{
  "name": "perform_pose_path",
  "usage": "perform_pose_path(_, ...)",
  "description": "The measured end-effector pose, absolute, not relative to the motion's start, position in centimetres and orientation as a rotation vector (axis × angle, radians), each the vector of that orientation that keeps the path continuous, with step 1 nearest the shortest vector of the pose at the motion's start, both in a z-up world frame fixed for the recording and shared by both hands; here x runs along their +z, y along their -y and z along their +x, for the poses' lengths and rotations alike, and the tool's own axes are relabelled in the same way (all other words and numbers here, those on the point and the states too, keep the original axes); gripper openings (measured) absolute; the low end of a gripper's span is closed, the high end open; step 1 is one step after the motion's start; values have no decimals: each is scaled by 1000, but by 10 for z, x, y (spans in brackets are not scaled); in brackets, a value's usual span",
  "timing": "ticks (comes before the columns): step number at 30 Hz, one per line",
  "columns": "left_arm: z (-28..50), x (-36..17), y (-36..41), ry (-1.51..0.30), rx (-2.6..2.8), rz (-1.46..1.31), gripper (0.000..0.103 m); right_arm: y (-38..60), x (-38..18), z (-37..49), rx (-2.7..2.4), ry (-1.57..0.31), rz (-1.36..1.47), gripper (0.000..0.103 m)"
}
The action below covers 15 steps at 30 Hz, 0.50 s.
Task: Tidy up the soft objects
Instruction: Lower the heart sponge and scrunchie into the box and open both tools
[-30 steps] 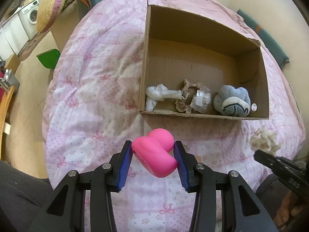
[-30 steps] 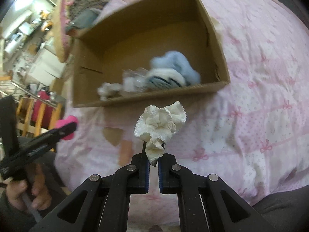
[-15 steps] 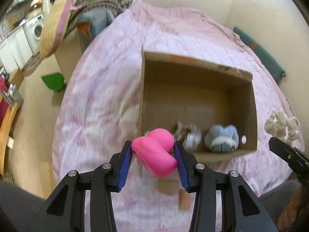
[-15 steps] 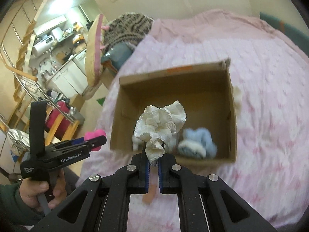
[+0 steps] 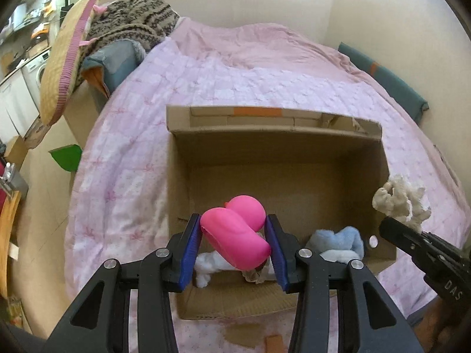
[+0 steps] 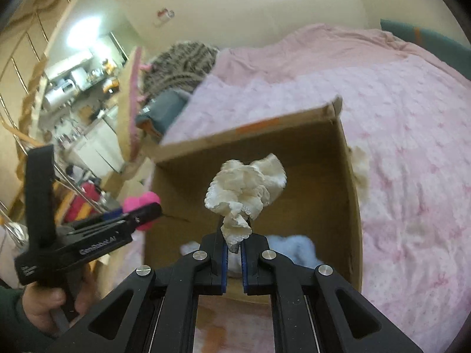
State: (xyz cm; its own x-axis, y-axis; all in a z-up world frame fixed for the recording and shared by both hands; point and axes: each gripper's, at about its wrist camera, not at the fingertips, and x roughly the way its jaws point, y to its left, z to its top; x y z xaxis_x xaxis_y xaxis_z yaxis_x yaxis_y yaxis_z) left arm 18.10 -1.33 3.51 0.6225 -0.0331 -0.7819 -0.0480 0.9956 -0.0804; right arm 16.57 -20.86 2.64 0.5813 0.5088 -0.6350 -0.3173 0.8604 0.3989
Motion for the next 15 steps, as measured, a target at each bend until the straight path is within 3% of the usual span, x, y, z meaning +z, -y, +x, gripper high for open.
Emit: perform_pose_path(15, 180, 11, 5, -907, 25, -85, 40, 205, -10, 183, 410, -947, 236, 9)
